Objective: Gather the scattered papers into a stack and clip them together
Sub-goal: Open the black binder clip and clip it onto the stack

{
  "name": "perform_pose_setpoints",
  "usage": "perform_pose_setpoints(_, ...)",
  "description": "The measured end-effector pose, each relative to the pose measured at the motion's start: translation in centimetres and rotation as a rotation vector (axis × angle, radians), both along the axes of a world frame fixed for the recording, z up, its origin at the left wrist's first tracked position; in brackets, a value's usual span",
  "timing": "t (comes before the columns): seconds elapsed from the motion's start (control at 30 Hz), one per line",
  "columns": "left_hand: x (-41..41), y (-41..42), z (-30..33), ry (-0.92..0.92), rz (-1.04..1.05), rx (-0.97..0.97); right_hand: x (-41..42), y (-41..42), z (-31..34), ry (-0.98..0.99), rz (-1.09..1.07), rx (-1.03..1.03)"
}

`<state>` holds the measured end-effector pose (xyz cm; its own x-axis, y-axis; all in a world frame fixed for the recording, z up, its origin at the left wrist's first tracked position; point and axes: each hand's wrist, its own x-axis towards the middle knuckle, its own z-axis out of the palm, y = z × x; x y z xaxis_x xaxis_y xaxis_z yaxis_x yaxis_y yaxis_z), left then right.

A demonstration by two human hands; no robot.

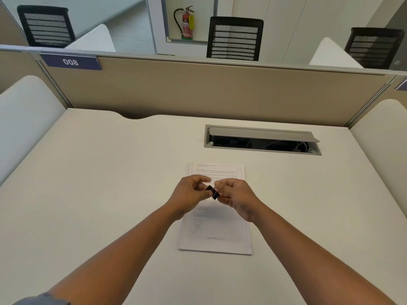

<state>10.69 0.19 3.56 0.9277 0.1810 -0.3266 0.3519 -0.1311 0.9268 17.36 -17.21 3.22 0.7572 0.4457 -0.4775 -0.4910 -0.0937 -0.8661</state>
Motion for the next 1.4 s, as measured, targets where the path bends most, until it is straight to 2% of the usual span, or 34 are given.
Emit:
perform_pose_setpoints(0.03, 0.4, 0.1, -0.5, -0.008, -0.009, 0.029, 0.7, 0.3, -0.3, 0.01, -0.023, -0.006)
perform_pose_setpoints(0.1, 0.9, 0.3, -1.8, -0.029, -0.039, 0.216, 1.9, 0.7, -0.8, 0.025, -0.077, -0.026)
perform_pose_setpoints(0.17, 1.2, 0.6, -3.0, -0.056, -0.114, 0.535, 3.1, 0.9, -1.6, 0.05, -0.133, -0.046)
perform_pose_setpoints(0.23, 1.4, 0.7, -3.6, -0.063, -0.287, 0.82, 3.9, 1.0, -2.3, 0.071, -0.179, -0.057)
perform_pose_setpoints(0.3, 1.7, 0.6, -4.3, -0.048, -0.457, 0.97, 4.7, 1.1, -2.9, 0.084, -0.206, -0.069)
perform_pose_setpoints(0.37, 1.9, 0.6, -4.7, -0.016, -0.548, 1.014, 5.2, 1.4, -3.3, 0.091, -0.226, -0.071)
perform_pose_setpoints(0.5, 2.3, 0.9, -5.4, 0.042, -0.616, 1.007, 6.0, 2.2, -3.7, 0.103, -0.239, -0.067)
perform_pose_setpoints(0.87, 3.0, 0.8, -5.9, 0.044, -0.569, 0.982, 6.7, 3.6, -5.2, 0.176, -0.193, -0.041)
perform_pose_setpoints(0.97, 2.9, 1.0, -6.4, 0.055, -0.538, 0.938, 6.8, 2.9, -5.8, 0.218, -0.219, 0.029)
perform_pose_setpoints(1.23, 2.3, 0.6, -9.0, 0.164, -0.236, 0.936, 7.2, 2.3, -6.2, 0.259, -0.217, 0.11)
perform_pose_setpoints(1.3, 3.4, 0.2, -8.2, 0.16, -0.117, 0.834, 7.2, 2.3, -6.3, 0.263, -0.217, 0.121)
perform_pose_setpoints(1.4, 5.3, -0.1, -6.3, 0.2, 0.153, 0.523, 7.2, 2.2, -6.4, 0.259, -0.214, 0.136)
